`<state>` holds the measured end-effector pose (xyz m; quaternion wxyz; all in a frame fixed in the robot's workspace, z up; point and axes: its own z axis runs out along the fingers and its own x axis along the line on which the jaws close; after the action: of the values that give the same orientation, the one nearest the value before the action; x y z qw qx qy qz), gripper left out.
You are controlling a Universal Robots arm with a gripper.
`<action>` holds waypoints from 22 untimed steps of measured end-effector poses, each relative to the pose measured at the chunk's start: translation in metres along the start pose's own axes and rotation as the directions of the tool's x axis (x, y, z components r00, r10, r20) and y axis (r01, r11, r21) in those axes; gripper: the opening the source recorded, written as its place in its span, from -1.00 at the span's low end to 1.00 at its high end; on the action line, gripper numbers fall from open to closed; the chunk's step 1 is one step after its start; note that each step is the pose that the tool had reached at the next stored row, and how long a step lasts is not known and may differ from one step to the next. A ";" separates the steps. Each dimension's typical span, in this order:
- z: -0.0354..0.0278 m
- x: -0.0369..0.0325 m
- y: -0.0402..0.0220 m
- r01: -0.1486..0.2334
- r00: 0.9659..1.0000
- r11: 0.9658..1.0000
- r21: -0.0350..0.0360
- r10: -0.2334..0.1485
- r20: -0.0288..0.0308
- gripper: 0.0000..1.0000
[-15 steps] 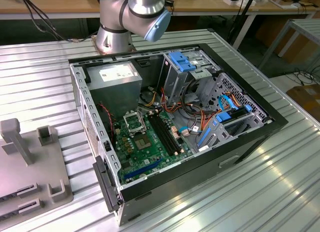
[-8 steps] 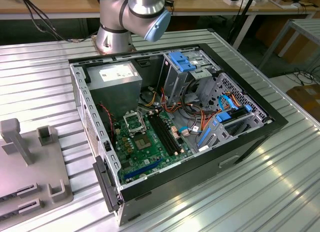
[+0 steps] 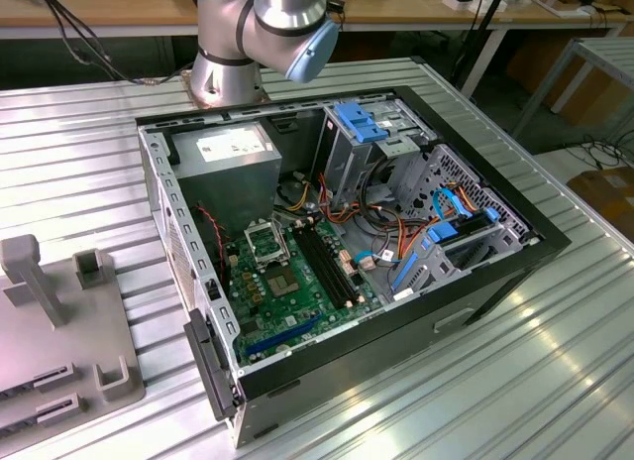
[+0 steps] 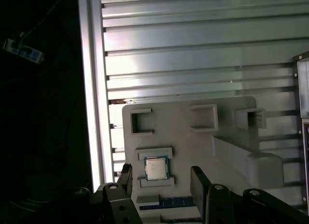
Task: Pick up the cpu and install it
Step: 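Pick up the cpu and move it towards the insertion slot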
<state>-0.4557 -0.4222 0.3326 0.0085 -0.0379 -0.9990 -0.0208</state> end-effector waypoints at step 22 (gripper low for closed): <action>0.0141 -0.0003 -0.0074 0.009 1.000 1.000 0.000 -0.009 -0.001 0.20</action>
<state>-0.4562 -0.4290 0.3182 0.0087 -0.0335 -0.9992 -0.0209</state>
